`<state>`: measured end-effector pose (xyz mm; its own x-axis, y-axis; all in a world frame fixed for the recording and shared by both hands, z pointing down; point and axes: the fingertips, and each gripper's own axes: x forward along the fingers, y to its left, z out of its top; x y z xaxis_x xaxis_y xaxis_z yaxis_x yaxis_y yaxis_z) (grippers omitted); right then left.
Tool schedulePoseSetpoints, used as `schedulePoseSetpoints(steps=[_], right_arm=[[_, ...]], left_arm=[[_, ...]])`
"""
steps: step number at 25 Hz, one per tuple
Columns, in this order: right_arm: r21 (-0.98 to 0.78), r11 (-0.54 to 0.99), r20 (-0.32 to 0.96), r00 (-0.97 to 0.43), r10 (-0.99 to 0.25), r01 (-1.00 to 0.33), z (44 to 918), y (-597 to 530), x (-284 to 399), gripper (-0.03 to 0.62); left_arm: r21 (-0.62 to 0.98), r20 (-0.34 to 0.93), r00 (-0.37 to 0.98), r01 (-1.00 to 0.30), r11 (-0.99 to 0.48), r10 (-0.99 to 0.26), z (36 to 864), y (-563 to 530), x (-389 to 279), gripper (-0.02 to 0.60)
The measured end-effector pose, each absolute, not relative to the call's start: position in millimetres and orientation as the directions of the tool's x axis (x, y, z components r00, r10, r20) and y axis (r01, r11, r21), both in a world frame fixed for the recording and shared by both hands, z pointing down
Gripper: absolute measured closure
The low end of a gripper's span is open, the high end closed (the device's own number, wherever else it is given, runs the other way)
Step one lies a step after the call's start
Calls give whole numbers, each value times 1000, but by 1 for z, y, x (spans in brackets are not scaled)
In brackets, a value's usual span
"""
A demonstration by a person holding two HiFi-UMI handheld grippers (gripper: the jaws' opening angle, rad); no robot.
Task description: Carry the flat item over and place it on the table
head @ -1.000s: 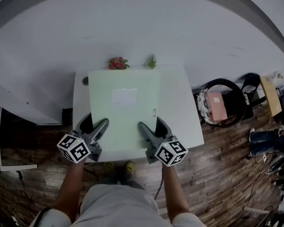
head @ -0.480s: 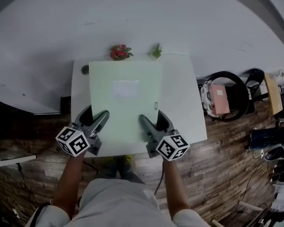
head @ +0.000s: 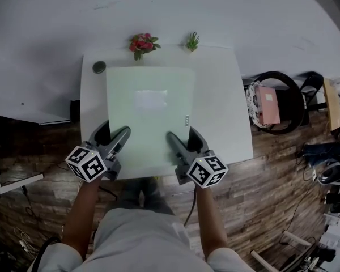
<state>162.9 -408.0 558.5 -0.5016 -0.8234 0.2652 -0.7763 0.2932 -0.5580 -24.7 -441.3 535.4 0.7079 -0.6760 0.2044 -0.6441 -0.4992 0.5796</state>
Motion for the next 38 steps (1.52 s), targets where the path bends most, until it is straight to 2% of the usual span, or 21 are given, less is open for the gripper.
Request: schedulePoseSetpoints(steps=[28,38], right_arm=[[-603,162,465,-509,-724,-781,655,-394,156,247],[-599,136,507,-505,-699,-789,666,-388,157,247]], left_arm=[[668,415,677,-680,-302,-608,646,-429,-30,245],[634,516,640,-732,-249,-569,666,-425,-30,242]])
